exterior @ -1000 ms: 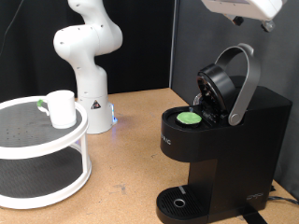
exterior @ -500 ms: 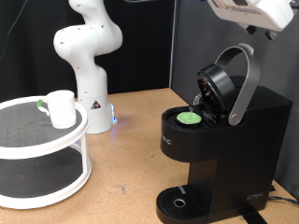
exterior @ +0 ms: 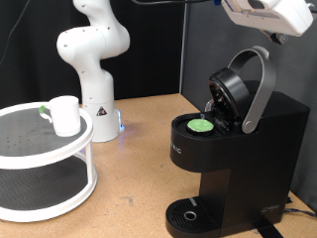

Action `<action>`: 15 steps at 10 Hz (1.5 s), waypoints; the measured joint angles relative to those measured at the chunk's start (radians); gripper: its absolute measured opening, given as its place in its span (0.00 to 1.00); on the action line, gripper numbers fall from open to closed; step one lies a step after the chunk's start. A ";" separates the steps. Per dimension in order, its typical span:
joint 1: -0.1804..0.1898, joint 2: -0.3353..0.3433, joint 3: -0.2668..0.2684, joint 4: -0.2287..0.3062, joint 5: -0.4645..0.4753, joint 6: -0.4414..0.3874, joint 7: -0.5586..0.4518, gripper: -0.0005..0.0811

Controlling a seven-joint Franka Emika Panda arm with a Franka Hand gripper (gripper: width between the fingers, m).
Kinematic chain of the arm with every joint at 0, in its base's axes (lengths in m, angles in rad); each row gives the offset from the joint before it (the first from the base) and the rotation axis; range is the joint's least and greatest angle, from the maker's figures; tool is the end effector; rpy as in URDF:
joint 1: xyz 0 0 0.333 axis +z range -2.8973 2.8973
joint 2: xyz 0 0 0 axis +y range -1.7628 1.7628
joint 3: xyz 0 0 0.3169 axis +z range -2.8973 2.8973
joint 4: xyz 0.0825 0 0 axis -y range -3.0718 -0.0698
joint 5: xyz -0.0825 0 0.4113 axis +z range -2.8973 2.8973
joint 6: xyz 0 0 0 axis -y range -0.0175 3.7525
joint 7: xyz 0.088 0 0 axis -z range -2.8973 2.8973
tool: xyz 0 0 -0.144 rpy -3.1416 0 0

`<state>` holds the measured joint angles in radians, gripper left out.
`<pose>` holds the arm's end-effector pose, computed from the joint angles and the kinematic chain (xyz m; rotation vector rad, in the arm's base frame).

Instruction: Make a cup of coffee with the keurig machine

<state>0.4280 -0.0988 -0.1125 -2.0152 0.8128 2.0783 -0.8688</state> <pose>0.5376 0.2374 0.4916 -2.2207 -0.9777 -0.4441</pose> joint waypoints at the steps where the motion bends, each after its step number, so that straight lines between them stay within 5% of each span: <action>1: 0.000 0.000 0.000 -0.002 -0.009 0.008 0.002 0.05; 15: -0.029 -0.014 -0.033 -0.012 -0.091 -0.039 0.035 0.01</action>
<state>0.3988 -0.1127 -0.1459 -2.0273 0.7220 2.0389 -0.8337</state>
